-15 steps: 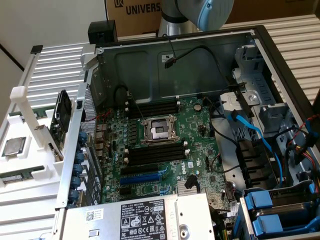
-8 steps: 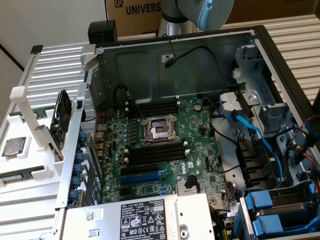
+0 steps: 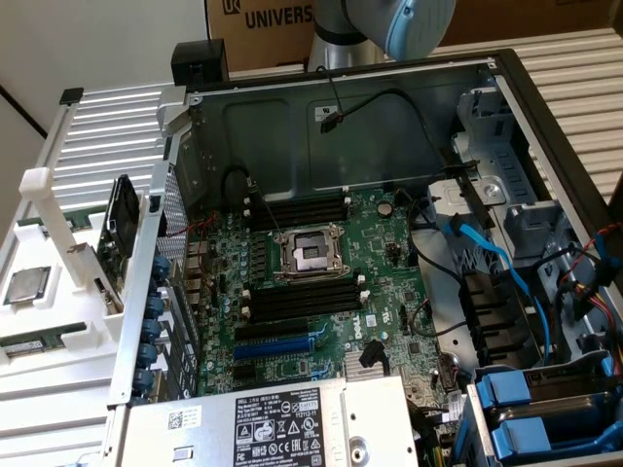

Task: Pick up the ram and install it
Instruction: 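Insert the ram into the slot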

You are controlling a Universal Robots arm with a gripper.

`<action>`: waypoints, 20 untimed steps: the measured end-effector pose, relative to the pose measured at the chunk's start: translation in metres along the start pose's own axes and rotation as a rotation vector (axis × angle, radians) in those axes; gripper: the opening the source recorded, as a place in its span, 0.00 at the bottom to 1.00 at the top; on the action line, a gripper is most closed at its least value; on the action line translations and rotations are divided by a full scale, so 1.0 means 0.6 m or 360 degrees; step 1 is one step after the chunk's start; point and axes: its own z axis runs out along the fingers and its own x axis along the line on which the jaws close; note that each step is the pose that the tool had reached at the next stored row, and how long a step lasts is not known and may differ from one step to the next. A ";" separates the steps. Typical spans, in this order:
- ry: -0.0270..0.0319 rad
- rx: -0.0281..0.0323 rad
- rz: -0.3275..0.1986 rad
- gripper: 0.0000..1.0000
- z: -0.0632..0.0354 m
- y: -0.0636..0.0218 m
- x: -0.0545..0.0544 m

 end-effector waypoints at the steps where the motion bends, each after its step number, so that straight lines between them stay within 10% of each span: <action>1: 0.00000 0.00000 0.0000 0.11 0.003 0.000 0.000; 20: -0.00001 0.00001 -0.0001 0.11 0.066 -0.001 0.028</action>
